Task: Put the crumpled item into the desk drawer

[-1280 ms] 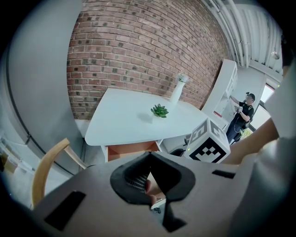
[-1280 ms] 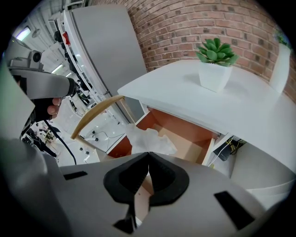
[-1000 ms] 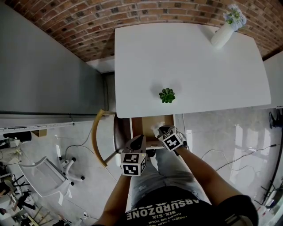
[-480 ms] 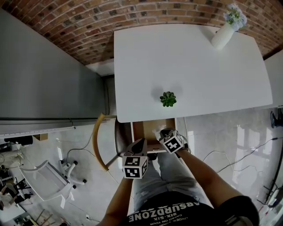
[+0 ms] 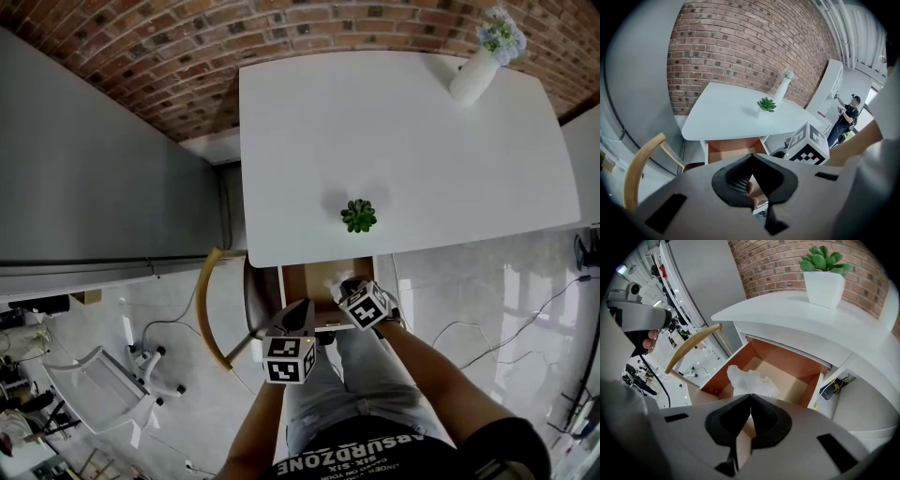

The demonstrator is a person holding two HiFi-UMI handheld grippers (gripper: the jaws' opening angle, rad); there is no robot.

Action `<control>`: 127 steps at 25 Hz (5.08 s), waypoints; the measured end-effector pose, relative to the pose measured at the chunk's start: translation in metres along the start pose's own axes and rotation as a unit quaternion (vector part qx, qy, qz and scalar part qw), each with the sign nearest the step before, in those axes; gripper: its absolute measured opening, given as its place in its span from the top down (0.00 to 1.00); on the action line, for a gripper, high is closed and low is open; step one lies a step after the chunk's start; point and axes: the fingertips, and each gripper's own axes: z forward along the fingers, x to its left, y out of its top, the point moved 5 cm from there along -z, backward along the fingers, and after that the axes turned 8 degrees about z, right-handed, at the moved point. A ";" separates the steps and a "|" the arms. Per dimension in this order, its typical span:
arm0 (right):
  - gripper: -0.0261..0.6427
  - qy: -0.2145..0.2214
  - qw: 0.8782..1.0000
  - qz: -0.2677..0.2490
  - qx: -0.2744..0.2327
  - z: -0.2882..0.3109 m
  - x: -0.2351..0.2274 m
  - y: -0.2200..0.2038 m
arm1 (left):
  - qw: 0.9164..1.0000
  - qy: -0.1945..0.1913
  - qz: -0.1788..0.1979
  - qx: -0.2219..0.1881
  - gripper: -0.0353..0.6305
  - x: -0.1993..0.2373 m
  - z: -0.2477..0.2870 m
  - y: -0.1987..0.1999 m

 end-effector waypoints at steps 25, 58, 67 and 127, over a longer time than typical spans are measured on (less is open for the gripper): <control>0.96 -0.005 0.999 -0.004 0.033 0.038 -0.010 -0.007 | 1.000 -0.017 -0.005 0.006 0.94 0.004 0.024 -0.013; 0.96 -0.005 0.994 -0.017 0.107 0.085 -0.013 -0.009 | 0.999 -0.034 -0.016 0.016 0.94 0.024 0.044 -0.021; 0.96 -0.009 0.990 -0.031 0.134 0.093 -0.013 -0.023 | 0.999 -0.032 -0.020 0.018 0.94 0.022 0.040 -0.027; 0.83 -0.020 0.980 -0.013 0.195 0.136 -0.021 -0.032 | 0.998 -0.036 -0.032 0.028 0.94 0.044 0.053 -0.043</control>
